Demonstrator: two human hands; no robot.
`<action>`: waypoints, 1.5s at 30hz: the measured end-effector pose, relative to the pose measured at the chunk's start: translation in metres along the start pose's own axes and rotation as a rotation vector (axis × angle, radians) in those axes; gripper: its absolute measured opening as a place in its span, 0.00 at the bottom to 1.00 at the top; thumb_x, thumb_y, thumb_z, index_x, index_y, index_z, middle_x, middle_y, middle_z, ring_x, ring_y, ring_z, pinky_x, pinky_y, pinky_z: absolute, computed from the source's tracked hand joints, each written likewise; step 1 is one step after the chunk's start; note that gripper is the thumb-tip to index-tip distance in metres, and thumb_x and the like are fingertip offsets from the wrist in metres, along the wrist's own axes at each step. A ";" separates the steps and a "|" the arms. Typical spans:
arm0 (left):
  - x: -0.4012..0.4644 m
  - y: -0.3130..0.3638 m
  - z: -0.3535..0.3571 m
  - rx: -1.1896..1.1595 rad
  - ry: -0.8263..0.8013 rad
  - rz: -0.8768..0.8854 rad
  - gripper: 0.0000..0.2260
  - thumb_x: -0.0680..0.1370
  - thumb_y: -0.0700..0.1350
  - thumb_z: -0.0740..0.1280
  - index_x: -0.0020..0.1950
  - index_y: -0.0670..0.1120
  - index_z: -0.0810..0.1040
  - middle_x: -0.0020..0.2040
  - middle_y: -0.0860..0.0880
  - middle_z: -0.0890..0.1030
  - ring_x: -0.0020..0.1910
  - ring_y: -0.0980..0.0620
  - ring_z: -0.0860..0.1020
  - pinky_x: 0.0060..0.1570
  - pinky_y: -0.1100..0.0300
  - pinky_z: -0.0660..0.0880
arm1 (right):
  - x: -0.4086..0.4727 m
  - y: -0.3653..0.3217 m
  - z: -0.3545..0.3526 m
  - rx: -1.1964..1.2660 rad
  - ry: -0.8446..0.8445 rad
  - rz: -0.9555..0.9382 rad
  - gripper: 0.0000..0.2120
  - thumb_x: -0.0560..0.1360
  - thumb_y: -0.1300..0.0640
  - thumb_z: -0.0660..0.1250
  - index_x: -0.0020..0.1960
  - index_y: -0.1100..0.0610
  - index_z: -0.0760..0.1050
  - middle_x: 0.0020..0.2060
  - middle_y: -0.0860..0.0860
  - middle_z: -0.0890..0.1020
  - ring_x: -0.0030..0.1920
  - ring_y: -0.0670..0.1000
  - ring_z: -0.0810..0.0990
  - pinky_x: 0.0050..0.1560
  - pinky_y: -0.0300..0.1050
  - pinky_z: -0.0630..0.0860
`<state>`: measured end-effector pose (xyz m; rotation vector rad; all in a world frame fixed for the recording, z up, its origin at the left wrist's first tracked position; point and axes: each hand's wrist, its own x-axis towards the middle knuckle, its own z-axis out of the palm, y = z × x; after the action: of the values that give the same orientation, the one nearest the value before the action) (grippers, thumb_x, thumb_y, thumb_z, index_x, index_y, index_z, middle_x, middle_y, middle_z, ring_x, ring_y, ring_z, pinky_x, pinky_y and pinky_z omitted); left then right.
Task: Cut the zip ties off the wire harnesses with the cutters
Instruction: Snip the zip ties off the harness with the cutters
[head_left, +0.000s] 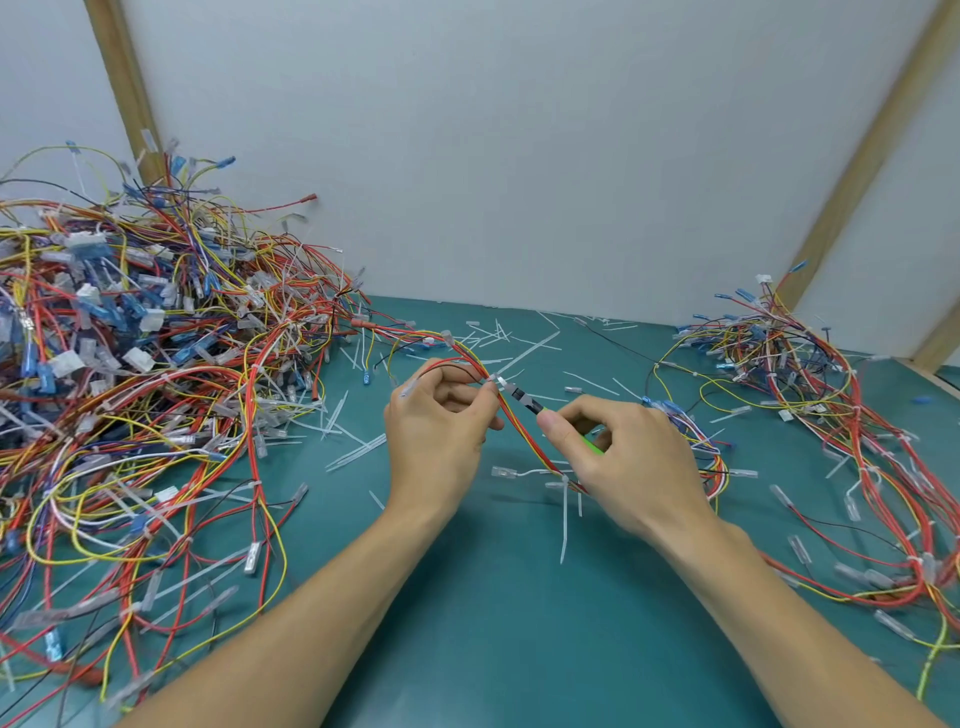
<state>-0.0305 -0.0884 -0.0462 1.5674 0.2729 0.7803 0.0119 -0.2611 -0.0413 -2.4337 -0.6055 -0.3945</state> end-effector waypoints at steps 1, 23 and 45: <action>0.000 0.000 0.000 -0.001 0.000 0.000 0.04 0.75 0.39 0.73 0.44 0.40 0.80 0.30 0.47 0.83 0.30 0.51 0.83 0.32 0.60 0.79 | 0.000 0.000 0.000 0.001 0.000 0.002 0.24 0.74 0.26 0.56 0.43 0.43 0.81 0.37 0.39 0.83 0.38 0.48 0.80 0.39 0.45 0.74; 0.000 -0.002 0.002 -0.056 -0.008 -0.036 0.04 0.75 0.38 0.73 0.45 0.43 0.78 0.33 0.45 0.83 0.31 0.52 0.83 0.31 0.62 0.77 | 0.001 -0.004 0.002 0.235 0.031 0.032 0.23 0.77 0.32 0.61 0.38 0.49 0.79 0.34 0.43 0.82 0.36 0.45 0.78 0.40 0.48 0.73; 0.023 -0.005 -0.021 -0.410 0.137 -0.478 0.04 0.78 0.42 0.69 0.43 0.45 0.78 0.38 0.48 0.80 0.28 0.57 0.79 0.23 0.64 0.72 | 0.000 -0.005 -0.009 0.433 -0.276 0.052 0.10 0.72 0.61 0.76 0.47 0.50 0.78 0.40 0.43 0.87 0.41 0.47 0.84 0.47 0.46 0.80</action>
<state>-0.0249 -0.0574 -0.0441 1.0071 0.5297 0.5234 0.0077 -0.2629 -0.0319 -2.0906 -0.6631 0.0929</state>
